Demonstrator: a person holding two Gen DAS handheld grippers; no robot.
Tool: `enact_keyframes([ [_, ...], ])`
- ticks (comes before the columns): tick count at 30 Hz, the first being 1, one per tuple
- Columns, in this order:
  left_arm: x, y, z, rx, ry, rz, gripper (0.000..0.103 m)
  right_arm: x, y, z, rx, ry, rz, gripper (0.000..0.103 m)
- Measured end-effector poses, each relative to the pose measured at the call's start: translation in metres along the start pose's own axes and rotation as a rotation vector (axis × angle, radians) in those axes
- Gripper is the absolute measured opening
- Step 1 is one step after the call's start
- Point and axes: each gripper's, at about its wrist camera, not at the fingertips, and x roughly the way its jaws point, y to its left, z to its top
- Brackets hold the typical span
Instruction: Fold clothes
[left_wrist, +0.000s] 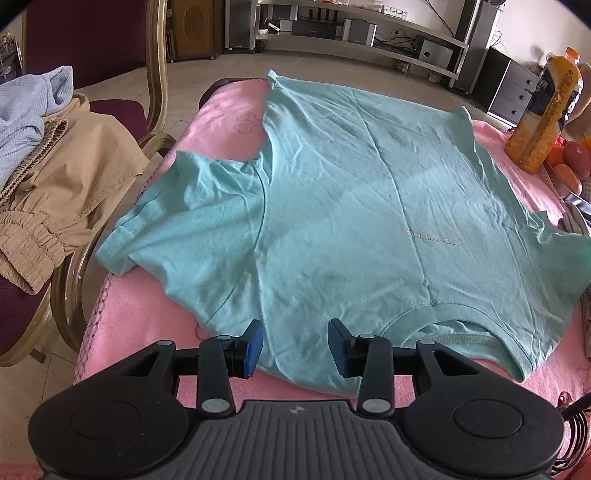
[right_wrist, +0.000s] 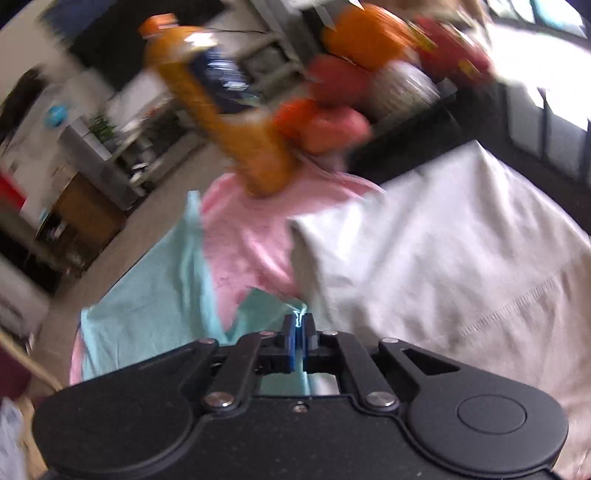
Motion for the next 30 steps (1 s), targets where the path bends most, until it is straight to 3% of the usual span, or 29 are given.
enact_keyframes([
  [4, -0.002, 0.0, 0.0, 0.007, -0.01, 0.007, 0.039, -0.009, 0.064, -0.028, -0.343, -0.044, 0.097, 0.003],
  [7, -0.002, 0.001, -0.001, 0.004, -0.012, 0.014, 0.039, -0.01, 0.113, -0.07, -0.635, -0.014, 0.17, 0.003],
  [10, -0.002, 0.0, -0.001, 0.005, -0.009, 0.019, 0.039, 0.003, 0.143, -0.113, -0.853, 0.113, 0.207, 0.003],
  [13, -0.003, 0.0, -0.001, 0.011, -0.014, 0.028, 0.039, 0.016, 0.149, -0.134, -0.951, 0.258, 0.185, 0.008],
  [17, -0.003, 0.001, -0.001, 0.012, -0.018, 0.027, 0.039, -0.002, 0.129, -0.096, -0.725, 0.156, 0.157, 0.025],
  [21, -0.002, -0.001, -0.001, 0.025, -0.016, 0.028, 0.039, 0.004, 0.093, -0.055, -0.423, 0.083, 0.044, 0.019],
  [25, -0.001, -0.001, -0.001, 0.023, -0.013, 0.031, 0.039, 0.028, 0.087, -0.059, -0.405, 0.214, -0.03, 0.019],
  [29, -0.002, -0.002, -0.001, 0.022, -0.01, 0.03, 0.039, 0.027, 0.091, -0.066, -0.443, 0.234, -0.071, 0.021],
  [30, -0.002, -0.002, -0.001, 0.024, -0.01, 0.03, 0.039, 0.025, 0.09, -0.066, -0.441, 0.224, -0.082, 0.029],
])
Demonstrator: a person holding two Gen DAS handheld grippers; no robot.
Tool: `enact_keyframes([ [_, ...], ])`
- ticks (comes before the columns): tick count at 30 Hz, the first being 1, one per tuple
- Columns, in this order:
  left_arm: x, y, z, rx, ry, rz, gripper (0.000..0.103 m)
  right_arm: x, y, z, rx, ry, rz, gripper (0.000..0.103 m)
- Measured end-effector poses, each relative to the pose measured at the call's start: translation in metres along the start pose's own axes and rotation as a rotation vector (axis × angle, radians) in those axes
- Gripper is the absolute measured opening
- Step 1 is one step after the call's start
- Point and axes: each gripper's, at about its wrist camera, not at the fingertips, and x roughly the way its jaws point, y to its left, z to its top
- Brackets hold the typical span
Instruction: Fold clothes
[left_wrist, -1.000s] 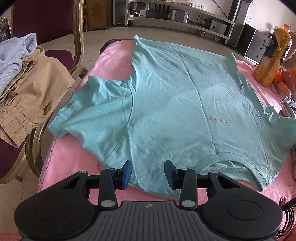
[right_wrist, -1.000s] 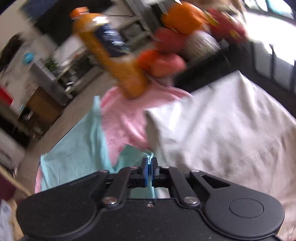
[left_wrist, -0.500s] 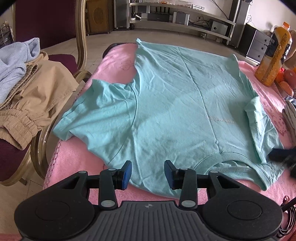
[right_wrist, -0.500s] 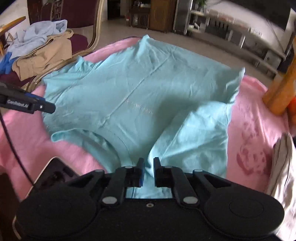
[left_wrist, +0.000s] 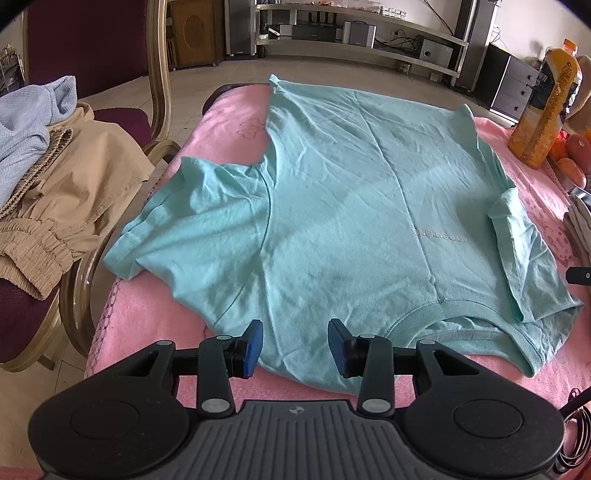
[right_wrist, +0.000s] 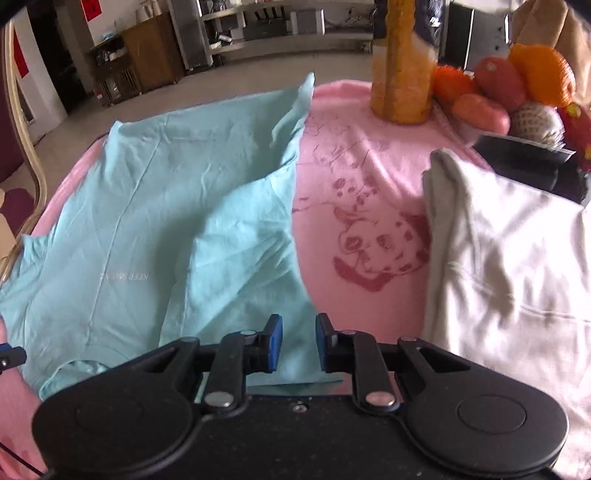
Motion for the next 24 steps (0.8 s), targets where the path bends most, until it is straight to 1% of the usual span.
enact_keyframes([
  [1, 0.0, 0.0, 0.0, 0.002, 0.001, 0.0, 0.039, 0.0, -0.002, 0.0, 0.014, 0.001, -0.009, 0.042],
  [2, 0.0, 0.0, 0.0, 0.003, 0.002, -0.001, 0.039, 0.002, -0.006, 0.002, 0.033, 0.016, -0.015, 0.046],
  [4, 0.001, 0.0, 0.0, 0.001, 0.006, -0.001, 0.039, 0.01, -0.014, 0.001, 0.077, 0.065, -0.013, 0.045],
  [5, 0.001, 0.0, 0.0, 0.0, 0.008, -0.002, 0.039, 0.013, -0.016, 0.0, 0.09, 0.082, -0.006, 0.037],
  [6, 0.001, 0.001, 0.0, -0.002, 0.011, -0.002, 0.039, 0.016, -0.018, -0.002, 0.097, 0.096, 0.005, 0.016],
  [7, 0.002, 0.001, 0.0, -0.003, 0.015, -0.002, 0.039, 0.017, -0.018, -0.003, 0.096, 0.101, 0.011, 0.005],
  [8, 0.003, 0.001, 0.0, -0.003, 0.019, -0.002, 0.039, 0.016, -0.017, -0.004, 0.088, 0.101, 0.013, 0.005],
  [10, 0.004, 0.0, -0.001, -0.001, 0.029, 0.003, 0.039, 0.014, -0.013, -0.007, 0.05, 0.09, -0.026, 0.003],
  [13, 0.007, 0.001, -0.002, -0.001, 0.044, 0.011, 0.039, 0.017, -0.007, -0.011, -0.031, 0.093, -0.161, 0.002],
  [14, 0.008, 0.001, -0.002, -0.005, 0.048, 0.012, 0.039, 0.018, -0.007, -0.012, -0.045, 0.097, -0.193, 0.002],
  [16, 0.008, 0.002, -0.002, -0.01, 0.051, 0.013, 0.039, 0.017, -0.009, -0.013, -0.04, 0.104, -0.227, 0.002],
  [19, 0.008, 0.002, -0.001, -0.011, 0.053, 0.015, 0.039, 0.014, -0.018, -0.01, 0.016, 0.109, -0.208, 0.003],
  [21, 0.006, 0.001, 0.001, -0.005, 0.042, 0.017, 0.039, 0.007, -0.023, -0.008, 0.064, 0.092, -0.165, 0.009],
  [24, 0.0, -0.001, 0.012, 0.02, 0.005, 0.018, 0.039, -0.011, -0.027, 0.002, 0.125, -0.029, -0.048, 0.013],
])
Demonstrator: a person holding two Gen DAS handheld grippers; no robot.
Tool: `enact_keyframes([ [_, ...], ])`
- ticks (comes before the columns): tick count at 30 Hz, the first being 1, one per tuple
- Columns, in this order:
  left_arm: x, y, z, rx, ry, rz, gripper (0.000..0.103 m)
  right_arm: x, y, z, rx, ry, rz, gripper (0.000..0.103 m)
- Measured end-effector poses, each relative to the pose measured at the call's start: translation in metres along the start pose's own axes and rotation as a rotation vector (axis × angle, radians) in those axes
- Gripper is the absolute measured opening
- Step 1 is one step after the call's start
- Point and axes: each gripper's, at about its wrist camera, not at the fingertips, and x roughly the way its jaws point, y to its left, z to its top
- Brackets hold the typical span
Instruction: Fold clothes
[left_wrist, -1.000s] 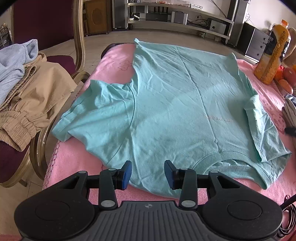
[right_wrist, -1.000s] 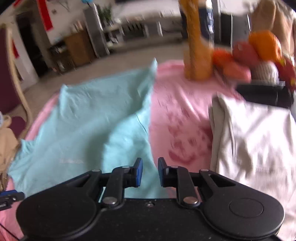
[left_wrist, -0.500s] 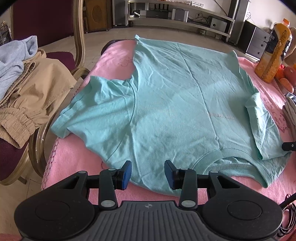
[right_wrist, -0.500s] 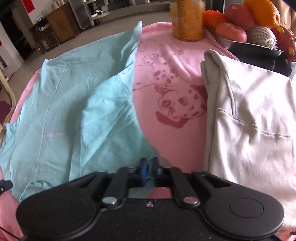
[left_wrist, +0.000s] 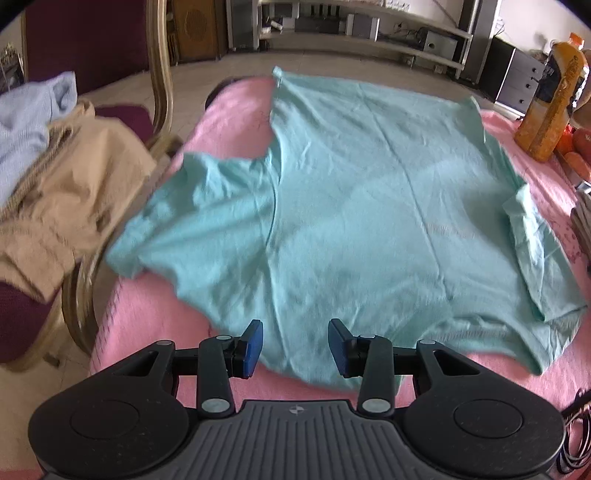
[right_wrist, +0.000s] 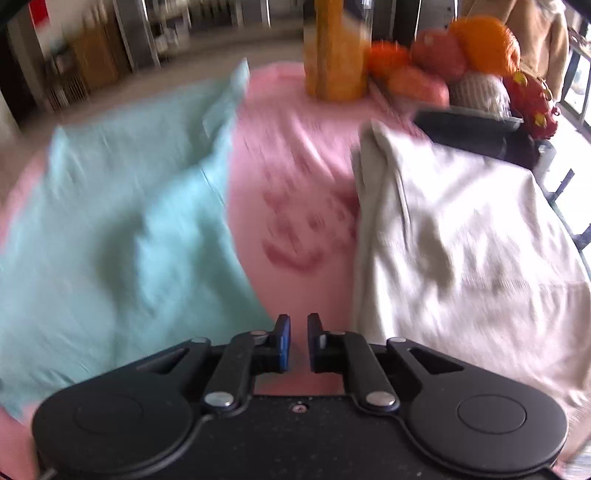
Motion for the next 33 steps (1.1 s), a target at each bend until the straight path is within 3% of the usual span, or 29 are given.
enact_keyframes([
  [2, -0.005, -0.003, 0.009, 0.031, -0.038, -0.003, 0.039, -0.004, 0.003, 0.01, 0.014, -0.048, 0.096, 0.013],
  [5, -0.007, -0.006, 0.017, 0.06, -0.08, 0.011, 0.039, 0.001, 0.015, 0.022, 0.0, -0.036, 0.244, 0.014],
  [10, 0.001, -0.01, 0.016, 0.066, -0.057, 0.005, 0.039, 0.017, 0.062, 0.03, -0.179, -0.05, 0.295, 0.015],
  [13, 0.004, -0.011, 0.014, 0.067, -0.05, 0.006, 0.039, 0.029, 0.087, 0.035, -0.248, -0.061, 0.286, 0.015],
  [18, 0.011, -0.008, 0.013, 0.041, -0.017, 0.0, 0.039, 0.046, 0.098, 0.04, -0.247, -0.048, 0.287, 0.015],
  [21, 0.013, -0.009, 0.012, 0.039, -0.009, -0.002, 0.039, 0.057, 0.091, 0.044, -0.204, -0.049, 0.231, 0.015],
  [27, 0.013, -0.01, 0.011, 0.037, -0.003, -0.002, 0.039, 0.085, 0.057, 0.052, -0.047, 0.073, 0.147, 0.016],
  [31, 0.014, -0.008, 0.01, 0.026, 0.003, 0.002, 0.039, 0.072, 0.058, 0.055, -0.056, 0.023, 0.081, 0.018],
  [33, 0.015, -0.008, 0.011, 0.023, 0.005, 0.003, 0.039, 0.061, 0.061, 0.057, -0.067, -0.037, 0.117, 0.025],
])
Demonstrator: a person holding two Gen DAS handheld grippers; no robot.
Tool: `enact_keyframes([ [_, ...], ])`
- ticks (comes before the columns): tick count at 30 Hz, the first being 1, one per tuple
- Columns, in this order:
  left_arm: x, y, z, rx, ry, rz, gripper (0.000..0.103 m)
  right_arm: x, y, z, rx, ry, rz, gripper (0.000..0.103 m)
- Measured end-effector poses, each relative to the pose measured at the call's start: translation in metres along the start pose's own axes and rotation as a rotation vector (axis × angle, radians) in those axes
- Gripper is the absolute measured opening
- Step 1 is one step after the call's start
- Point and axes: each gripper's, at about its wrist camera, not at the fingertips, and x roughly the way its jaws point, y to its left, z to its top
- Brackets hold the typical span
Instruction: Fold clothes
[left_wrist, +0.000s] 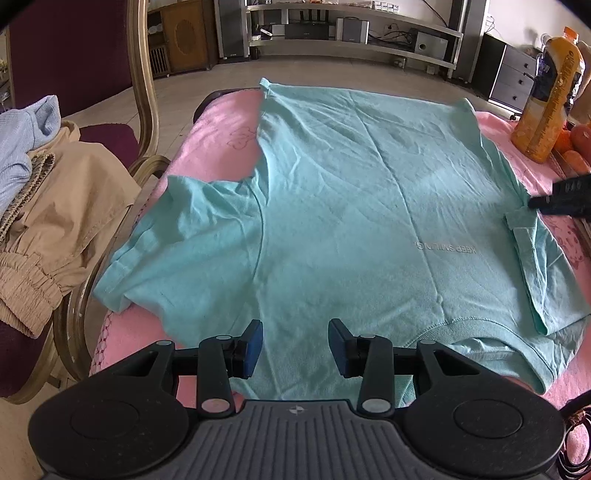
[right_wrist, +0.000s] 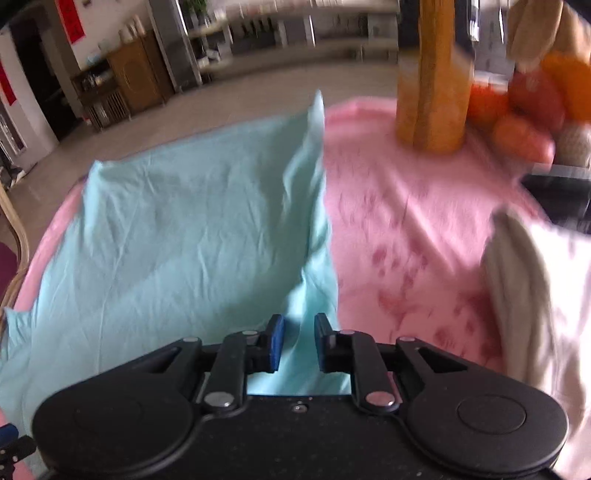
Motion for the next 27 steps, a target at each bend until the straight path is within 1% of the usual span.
enact_keyframes([
  [1, 0.0, 0.0, 0.0, 0.0, 0.002, 0.0, 0.039, -0.003, 0.001, 0.001, 0.006, -0.016, 0.049, 0.028],
  [2, 0.001, 0.0, 0.0, 0.001, 0.003, 0.0, 0.039, -0.003, 0.004, 0.001, 0.002, -0.015, 0.084, 0.034],
  [3, 0.001, 0.0, 0.0, 0.001, 0.005, 0.001, 0.039, -0.002, 0.008, 0.0, -0.01, -0.007, 0.11, 0.037],
  [5, 0.002, 0.0, 0.0, 0.001, 0.008, 0.001, 0.039, 0.006, 0.019, -0.004, -0.062, 0.021, 0.107, 0.037],
  [8, 0.003, 0.0, 0.0, 0.001, 0.01, 0.003, 0.039, 0.02, 0.025, -0.01, -0.104, 0.051, 0.063, 0.037],
  [9, 0.003, 0.0, 0.0, 0.003, 0.009, 0.004, 0.039, 0.023, 0.026, -0.012, -0.11, 0.056, 0.049, 0.036],
  [10, 0.003, -0.001, -0.001, 0.005, 0.008, 0.006, 0.039, 0.025, 0.025, -0.013, -0.112, 0.05, 0.035, 0.032],
  [11, 0.003, -0.001, -0.001, 0.007, 0.006, 0.008, 0.039, 0.025, 0.024, -0.013, -0.111, 0.038, 0.02, 0.019],
  [12, 0.002, -0.001, -0.001, 0.008, 0.005, 0.01, 0.039, 0.024, 0.021, -0.013, -0.101, 0.027, 0.018, 0.016],
  [13, 0.002, -0.001, -0.001, 0.009, 0.003, 0.01, 0.039, 0.021, 0.016, -0.012, -0.075, 0.013, 0.032, 0.014],
  [15, 0.001, -0.001, -0.001, 0.012, -0.003, 0.011, 0.039, 0.011, 0.008, -0.008, -0.024, -0.044, 0.08, 0.013],
  [16, 0.001, -0.001, -0.001, 0.015, -0.005, 0.013, 0.039, 0.006, 0.005, -0.007, -0.015, -0.07, 0.118, 0.013],
  [17, 0.001, -0.002, -0.001, 0.018, -0.006, 0.015, 0.04, 0.004, 0.004, -0.005, -0.012, -0.077, 0.16, 0.013],
  [19, 0.003, -0.002, -0.001, 0.02, -0.002, 0.02, 0.04, 0.008, 0.004, -0.004, -0.02, -0.024, 0.217, 0.024],
  [20, 0.003, -0.002, -0.001, 0.02, -0.001, 0.022, 0.04, 0.01, 0.004, -0.004, -0.025, -0.002, 0.216, 0.038],
  [21, 0.003, -0.002, -0.002, 0.019, -0.002, 0.024, 0.039, 0.011, 0.003, -0.004, -0.031, 0.013, 0.198, 0.041],
  [22, 0.003, -0.002, -0.002, 0.017, -0.003, 0.026, 0.04, 0.008, 0.001, -0.004, -0.031, 0.009, 0.175, 0.041],
  [24, 0.002, -0.002, -0.002, 0.017, -0.007, 0.029, 0.04, -0.004, -0.011, 0.0, 0.01, -0.005, 0.132, 0.042],
  [26, 0.002, -0.003, -0.002, 0.019, -0.005, 0.027, 0.039, -0.015, -0.029, 0.002, 0.069, 0.015, 0.058, 0.041],
  [27, 0.002, -0.003, -0.002, 0.019, -0.002, 0.024, 0.039, -0.018, -0.037, 0.0, 0.088, 0.045, 0.021, 0.041],
])
